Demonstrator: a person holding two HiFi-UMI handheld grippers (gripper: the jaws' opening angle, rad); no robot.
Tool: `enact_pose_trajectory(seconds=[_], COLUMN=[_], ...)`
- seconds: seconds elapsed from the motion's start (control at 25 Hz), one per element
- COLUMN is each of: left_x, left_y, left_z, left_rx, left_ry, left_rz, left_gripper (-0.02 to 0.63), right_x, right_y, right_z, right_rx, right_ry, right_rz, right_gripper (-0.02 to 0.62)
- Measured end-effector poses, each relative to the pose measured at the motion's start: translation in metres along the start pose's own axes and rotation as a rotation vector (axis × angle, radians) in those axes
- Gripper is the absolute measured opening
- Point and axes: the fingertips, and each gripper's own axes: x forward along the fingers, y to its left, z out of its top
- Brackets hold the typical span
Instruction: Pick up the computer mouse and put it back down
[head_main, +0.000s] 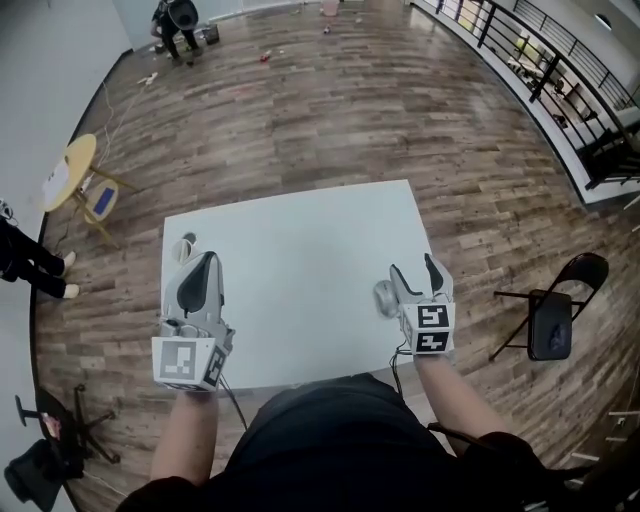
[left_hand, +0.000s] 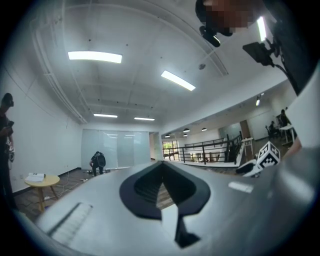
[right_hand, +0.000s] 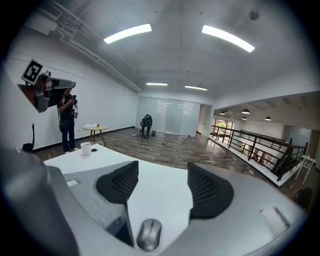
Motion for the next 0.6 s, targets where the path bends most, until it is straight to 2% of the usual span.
enact_pose_trajectory(seconds=[0.16,0.32,0.6], left_x=[0.002,0.003,0.005], left_y=[0.006,0.002,-0.009], left_z=[0.003,0.002,-0.002], left_rx=[0.012,-0.011,0.018], left_ry=[-0.01,-0.017,-0.02], left_rz=[-0.003,-0.006,-0.054], left_gripper=[0.003,0.004,0.003], right_x=[0.003,0.001,-0.006], right_y=[0.0,-0.001,0.0], right_z=[0.011,0.016,0.025], right_rx=[0.007,-0.004,0.0], right_ry=[-0.024,-0.043,-0.086], right_rz=[-0.006,-0.001,-0.001], right_gripper=[0.308,0.308,0.307])
